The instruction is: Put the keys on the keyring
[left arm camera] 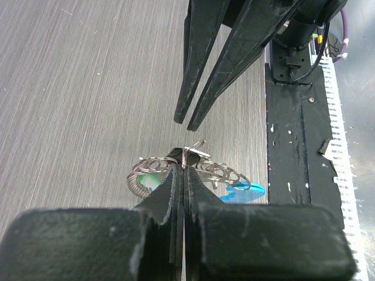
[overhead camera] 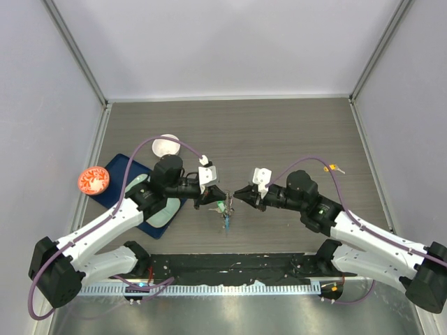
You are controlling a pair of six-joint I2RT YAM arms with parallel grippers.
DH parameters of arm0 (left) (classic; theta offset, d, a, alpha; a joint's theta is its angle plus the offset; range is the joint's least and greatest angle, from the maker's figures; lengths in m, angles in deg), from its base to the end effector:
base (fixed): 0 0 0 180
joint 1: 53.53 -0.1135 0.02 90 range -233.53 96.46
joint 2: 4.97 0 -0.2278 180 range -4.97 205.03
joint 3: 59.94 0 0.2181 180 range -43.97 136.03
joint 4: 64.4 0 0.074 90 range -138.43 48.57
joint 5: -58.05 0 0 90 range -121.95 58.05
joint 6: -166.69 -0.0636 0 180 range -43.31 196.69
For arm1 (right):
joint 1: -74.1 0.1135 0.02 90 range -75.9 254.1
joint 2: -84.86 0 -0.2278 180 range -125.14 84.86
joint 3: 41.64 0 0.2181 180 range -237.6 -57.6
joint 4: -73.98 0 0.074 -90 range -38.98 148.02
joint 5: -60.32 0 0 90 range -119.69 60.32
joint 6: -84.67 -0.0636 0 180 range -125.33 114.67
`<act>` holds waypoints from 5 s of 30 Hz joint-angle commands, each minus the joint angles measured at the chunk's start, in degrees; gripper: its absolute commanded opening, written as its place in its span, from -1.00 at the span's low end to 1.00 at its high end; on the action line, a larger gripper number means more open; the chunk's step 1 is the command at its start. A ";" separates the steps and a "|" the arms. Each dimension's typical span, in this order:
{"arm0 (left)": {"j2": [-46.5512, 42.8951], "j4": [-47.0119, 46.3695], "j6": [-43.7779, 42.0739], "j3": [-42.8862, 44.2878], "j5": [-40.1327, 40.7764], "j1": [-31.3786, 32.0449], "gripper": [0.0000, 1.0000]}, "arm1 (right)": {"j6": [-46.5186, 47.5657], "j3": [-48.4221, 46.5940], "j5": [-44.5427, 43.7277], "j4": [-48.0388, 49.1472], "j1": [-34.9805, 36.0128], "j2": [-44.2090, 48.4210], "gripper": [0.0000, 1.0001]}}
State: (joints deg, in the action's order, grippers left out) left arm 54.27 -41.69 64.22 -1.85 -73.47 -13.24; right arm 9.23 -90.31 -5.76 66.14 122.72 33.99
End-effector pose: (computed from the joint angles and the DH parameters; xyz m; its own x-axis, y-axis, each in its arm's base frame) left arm 0.1503 -0.1827 0.2557 -0.0969 0.2941 -0.9509 0.9909 0.1184 -0.0643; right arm 0.1289 0.1853 0.2588 0.1272 -0.2032 -0.9708 -0.9483 0.2620 -0.1791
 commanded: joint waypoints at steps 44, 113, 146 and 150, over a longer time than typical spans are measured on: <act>-3.26 -14.11 8.24 -1.43 4.42 0.40 -1.00 | -2.35 -0.69 1.92 3.75 -0.02 -2.57 -0.99; 15.81 12.51 -6.08 18.07 -12.71 -5.23 -0.22 | 7.67 -7.63 -0.19 -6.01 -0.02 0.60 -0.99; 14.69 11.47 -1.88 15.45 -12.02 -3.82 -1.00 | 5.38 -5.17 -3.27 -2.76 -0.02 2.44 -0.99; 11.25 2.69 4.54 12.55 -8.76 -3.91 -1.00 | 5.03 -4.47 -3.44 -2.58 -0.02 3.14 -0.99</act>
State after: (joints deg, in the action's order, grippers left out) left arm 69.92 -29.84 61.75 13.04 -85.81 -17.13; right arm 15.40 -94.84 -8.39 57.72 122.44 34.62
